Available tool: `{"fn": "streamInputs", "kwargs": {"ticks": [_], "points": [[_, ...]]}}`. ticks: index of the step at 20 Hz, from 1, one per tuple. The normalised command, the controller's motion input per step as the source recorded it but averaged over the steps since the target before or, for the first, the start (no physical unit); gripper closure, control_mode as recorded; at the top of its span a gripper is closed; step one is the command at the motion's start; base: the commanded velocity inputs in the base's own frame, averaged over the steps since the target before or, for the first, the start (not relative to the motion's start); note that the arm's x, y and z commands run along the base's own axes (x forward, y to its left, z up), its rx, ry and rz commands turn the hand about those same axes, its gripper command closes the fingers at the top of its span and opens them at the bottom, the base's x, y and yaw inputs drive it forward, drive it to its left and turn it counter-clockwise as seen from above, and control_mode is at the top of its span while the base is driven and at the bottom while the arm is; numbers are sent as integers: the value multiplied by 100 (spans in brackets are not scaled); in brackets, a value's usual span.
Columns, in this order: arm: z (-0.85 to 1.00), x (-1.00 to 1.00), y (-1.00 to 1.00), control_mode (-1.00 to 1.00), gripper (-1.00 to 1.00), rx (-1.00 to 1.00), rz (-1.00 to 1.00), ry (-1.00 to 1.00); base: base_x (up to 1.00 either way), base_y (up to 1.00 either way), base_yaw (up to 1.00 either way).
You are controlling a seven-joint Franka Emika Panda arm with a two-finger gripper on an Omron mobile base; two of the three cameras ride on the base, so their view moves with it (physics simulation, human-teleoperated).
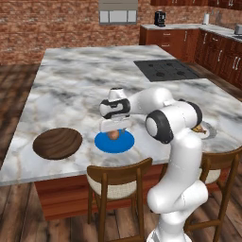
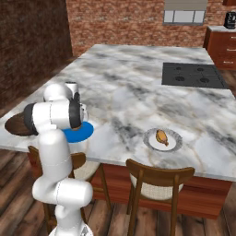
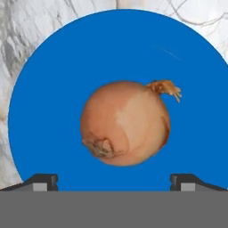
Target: Pick the chicken drumstick and onion from their plates and place them in the bowl. Then put the bowl in the fridge.
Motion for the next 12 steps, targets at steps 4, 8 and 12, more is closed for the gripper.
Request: {"fn": "streamInputs", "kwargs": {"ticks": [4,8,12], "points": [[-9,19,10,-100,-100,0,-17,0,0,0,0],[-12,14,6,-100,-100,-1,-22,0,0,0,0],[-12,15,3,-100,-100,-5,-26,0,0,0,0]]}}
